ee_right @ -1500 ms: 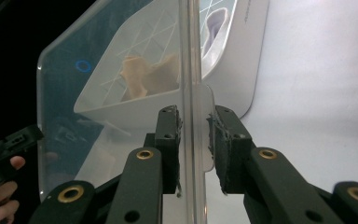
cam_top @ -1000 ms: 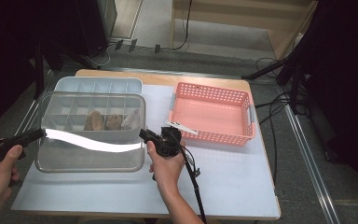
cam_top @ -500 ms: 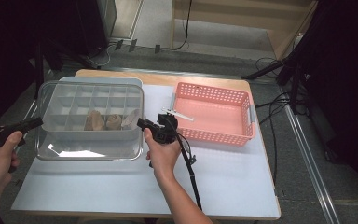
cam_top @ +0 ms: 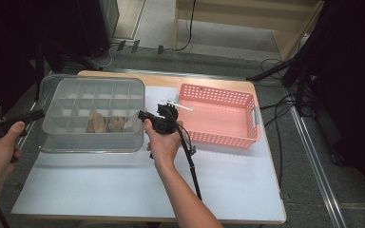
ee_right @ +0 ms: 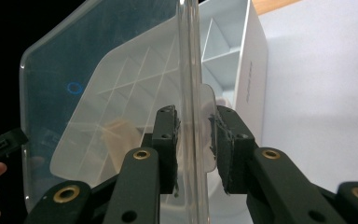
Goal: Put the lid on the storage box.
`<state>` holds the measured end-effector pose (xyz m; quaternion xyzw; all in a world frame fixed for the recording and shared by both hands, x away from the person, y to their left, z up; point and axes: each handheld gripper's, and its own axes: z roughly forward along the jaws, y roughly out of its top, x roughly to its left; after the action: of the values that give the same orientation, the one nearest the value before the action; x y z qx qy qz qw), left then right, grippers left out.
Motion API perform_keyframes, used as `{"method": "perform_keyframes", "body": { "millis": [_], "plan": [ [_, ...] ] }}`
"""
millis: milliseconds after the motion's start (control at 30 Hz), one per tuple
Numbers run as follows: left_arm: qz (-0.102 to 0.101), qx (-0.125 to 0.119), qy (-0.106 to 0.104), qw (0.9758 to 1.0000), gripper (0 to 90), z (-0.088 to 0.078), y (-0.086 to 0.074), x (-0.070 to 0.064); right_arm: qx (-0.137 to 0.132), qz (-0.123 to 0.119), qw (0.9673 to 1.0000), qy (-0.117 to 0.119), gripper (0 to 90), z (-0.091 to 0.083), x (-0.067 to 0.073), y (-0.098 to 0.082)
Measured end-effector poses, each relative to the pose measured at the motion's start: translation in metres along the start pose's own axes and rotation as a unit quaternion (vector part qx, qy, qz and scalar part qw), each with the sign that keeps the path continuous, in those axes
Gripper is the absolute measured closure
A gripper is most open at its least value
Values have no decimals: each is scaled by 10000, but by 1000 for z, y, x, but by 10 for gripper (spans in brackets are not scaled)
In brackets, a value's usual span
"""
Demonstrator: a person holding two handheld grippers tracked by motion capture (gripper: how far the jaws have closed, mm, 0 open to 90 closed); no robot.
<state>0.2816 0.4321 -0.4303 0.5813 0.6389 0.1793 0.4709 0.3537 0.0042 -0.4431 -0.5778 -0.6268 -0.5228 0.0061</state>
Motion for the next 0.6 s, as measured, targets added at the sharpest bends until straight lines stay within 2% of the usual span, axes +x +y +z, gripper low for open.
{"method": "perform_keyframes", "body": {
  "millis": [367, 433, 600],
  "plan": [
    [42, 22, 78, 10000, 678, 11, 19, -1, -57, 49, 9999, -78, 718, 12, 1, 15],
    [98, 33, 113, 9999, 678, 14, 24, -3, -61, 84, 9999, -84, 717, 14, 1, 19],
    [105, 75, 112, 9999, 677, 21, 34, -3, -44, 111, 9998, -132, 713, 20, -3, 28]
  ]
}}
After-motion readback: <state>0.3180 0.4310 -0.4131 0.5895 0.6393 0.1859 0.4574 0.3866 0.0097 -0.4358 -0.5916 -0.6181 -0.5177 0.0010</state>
